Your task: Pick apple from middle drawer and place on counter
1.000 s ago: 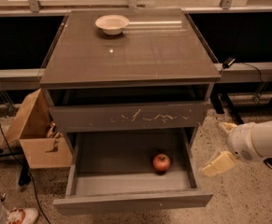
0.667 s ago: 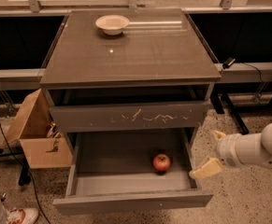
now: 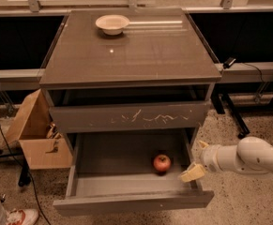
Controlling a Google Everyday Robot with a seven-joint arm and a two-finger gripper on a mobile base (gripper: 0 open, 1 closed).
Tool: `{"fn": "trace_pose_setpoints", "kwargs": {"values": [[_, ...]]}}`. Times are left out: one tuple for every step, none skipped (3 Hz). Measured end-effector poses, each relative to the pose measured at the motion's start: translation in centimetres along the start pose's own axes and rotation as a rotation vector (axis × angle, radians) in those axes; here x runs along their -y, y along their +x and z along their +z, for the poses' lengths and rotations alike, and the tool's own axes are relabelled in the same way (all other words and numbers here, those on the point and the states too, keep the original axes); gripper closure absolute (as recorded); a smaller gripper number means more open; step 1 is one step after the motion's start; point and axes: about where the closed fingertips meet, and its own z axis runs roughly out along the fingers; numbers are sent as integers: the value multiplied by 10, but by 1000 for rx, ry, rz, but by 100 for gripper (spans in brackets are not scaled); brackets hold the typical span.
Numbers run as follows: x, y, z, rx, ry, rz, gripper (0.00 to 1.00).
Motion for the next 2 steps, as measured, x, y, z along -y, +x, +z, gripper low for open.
{"fn": "trace_pose_setpoints", "kwargs": {"values": [[1, 10, 40, 36, -43, 14, 0], [-5, 12, 76, 61, -95, 13, 0]]}}
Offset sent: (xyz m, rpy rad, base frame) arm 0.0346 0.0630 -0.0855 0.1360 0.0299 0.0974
